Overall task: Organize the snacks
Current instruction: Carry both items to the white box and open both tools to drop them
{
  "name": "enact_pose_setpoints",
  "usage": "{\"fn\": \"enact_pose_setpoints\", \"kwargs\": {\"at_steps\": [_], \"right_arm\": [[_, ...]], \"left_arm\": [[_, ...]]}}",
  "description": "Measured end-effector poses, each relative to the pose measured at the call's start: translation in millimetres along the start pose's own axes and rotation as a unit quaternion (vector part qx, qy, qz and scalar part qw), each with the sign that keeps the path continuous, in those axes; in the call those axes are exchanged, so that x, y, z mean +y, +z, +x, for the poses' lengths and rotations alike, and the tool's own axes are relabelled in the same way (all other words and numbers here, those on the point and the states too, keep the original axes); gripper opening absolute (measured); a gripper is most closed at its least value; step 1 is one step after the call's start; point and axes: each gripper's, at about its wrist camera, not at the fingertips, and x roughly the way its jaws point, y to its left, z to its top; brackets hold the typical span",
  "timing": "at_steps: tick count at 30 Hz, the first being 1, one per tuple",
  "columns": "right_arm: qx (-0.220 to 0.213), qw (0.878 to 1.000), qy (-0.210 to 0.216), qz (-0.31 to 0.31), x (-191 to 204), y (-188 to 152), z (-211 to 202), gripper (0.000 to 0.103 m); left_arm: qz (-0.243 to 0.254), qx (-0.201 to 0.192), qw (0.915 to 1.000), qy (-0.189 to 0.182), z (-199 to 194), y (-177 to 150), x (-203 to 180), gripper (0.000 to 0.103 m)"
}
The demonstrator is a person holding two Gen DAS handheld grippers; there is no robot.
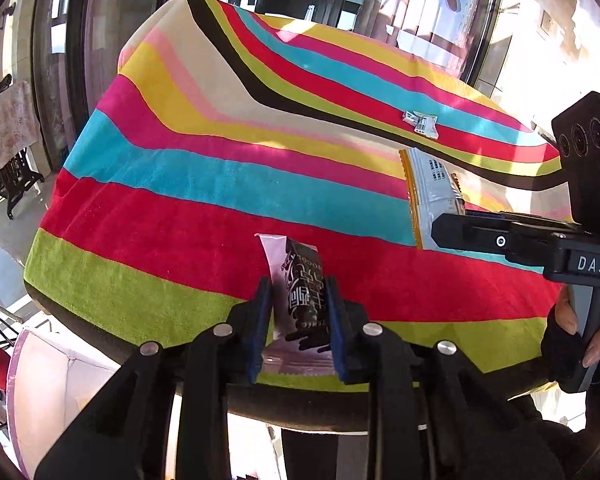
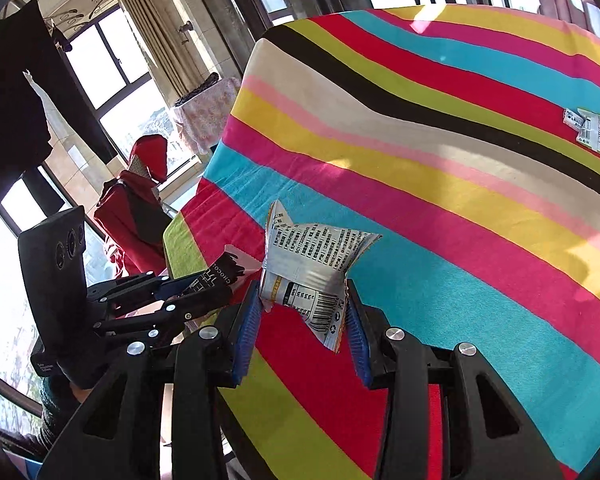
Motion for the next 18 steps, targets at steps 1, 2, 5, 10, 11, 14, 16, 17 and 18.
{"fn": "enact_pose_setpoints", "kwargs": {"at_steps": [1, 2, 5, 10, 11, 14, 16, 17, 18], "right_arm": [[0.005, 1.0, 0.006, -0.005, 6.1, -2.5, 1.8, 0.04], [0.009, 1.0, 0.014, -0.009, 13.7, -4.9, 4.7, 0.04], [0.025, 0.999, 0.04, -0.026, 36.1, -10.7, 13.8, 0.04], [0.053, 0.993, 0.073, -0.076, 83.3, -19.8, 34.0, 0.04], [0.058, 0.991, 0.081, -0.087, 92.7, -22.0, 37.8, 0.04], [0.076, 0.984, 0.102, -0.121, 121.4, -30.7, 49.1, 0.04], [0.088, 0.979, 0.112, -0.145, 137.9, -38.2, 56.8, 0.041], [0.094, 0.976, 0.116, -0.157, 146.0, -42.2, 60.4, 0.041], [0.1, 0.973, 0.121, -0.169, 153.4, -46.6, 64.8, 0.043]], "left_arm": [[-0.009, -0.001, 1.0, 0.0, -4.0, -3.2, 5.0, 0.026], [-0.021, -0.003, 0.9998, -0.004, -9.0, -7.0, 10.9, 0.026], [-0.046, -0.009, 0.9989, 0.0, -26.7, -18.7, 26.6, 0.026], [-0.086, -0.016, 0.9956, 0.033, -61.8, -41.0, 57.3, 0.026], [-0.093, -0.016, 0.9945, 0.045, -69.1, -46.1, 63.5, 0.026], [-0.117, -0.012, 0.9903, 0.075, -87.4, -61.5, 81.3, 0.026], [-0.132, -0.004, 0.9864, 0.097, -96.0, -72.7, 94.5, 0.026], [-0.139, 0.0, 0.984, 0.112, -98.7, -78.1, 100.8, 0.026], [-0.145, 0.004, 0.9812, 0.127, -100.8, -82.6, 106.9, 0.027]]}}
